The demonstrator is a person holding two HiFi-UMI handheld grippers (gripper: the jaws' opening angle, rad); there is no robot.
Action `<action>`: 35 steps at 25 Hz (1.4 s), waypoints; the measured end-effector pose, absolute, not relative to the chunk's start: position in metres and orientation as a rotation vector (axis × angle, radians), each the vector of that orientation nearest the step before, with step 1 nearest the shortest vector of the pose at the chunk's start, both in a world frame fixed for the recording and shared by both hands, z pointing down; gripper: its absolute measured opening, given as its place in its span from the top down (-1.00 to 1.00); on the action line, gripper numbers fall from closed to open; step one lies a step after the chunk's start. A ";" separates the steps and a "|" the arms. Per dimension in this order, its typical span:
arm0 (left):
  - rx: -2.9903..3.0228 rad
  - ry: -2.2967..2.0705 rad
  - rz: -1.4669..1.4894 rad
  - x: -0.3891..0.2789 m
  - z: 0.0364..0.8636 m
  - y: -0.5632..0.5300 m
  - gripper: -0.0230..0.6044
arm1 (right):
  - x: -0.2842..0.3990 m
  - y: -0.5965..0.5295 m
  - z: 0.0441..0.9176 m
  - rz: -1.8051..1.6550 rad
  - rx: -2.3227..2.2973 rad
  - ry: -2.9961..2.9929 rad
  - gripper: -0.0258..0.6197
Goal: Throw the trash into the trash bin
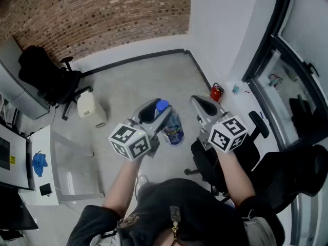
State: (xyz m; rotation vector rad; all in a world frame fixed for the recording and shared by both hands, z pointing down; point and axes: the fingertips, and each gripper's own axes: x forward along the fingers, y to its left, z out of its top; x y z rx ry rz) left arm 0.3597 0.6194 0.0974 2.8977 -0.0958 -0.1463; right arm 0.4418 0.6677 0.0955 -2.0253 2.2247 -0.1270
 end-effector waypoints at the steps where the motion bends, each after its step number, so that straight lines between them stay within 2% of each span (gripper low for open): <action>1: 2.897 -0.096 -0.144 0.360 0.097 0.619 0.30 | 0.441 0.666 0.095 -0.128 -2.023 2.224 0.91; 20: 2.869 -0.246 -0.179 0.317 0.103 0.590 0.30 | 0.406 0.638 0.102 -0.164 -1.923 2.327 0.91; 35: 2.799 -0.729 -0.160 0.170 0.126 0.509 0.30 | 0.280 0.531 0.124 -0.271 -1.554 2.614 0.91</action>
